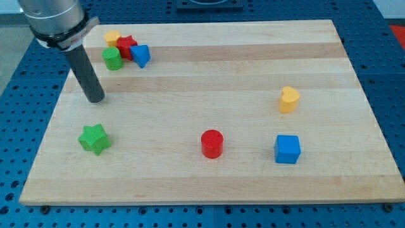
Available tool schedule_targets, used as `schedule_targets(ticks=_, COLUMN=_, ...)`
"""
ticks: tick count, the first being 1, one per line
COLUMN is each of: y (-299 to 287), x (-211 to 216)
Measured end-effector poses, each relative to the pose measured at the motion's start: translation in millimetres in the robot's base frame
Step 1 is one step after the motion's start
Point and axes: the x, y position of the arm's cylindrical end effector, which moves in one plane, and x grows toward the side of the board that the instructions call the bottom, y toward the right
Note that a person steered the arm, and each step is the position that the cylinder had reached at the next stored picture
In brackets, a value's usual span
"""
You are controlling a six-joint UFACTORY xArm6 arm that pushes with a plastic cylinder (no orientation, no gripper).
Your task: Move the green star towards the red circle
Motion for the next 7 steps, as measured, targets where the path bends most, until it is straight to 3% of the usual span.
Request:
schedule_targets(ticks=1, y=-45, x=46)
schedule_targets(ticks=2, y=-53, x=54)
schedule_targets(ticks=3, y=-53, x=106)
schedule_targets(ticks=7, y=13, x=105)
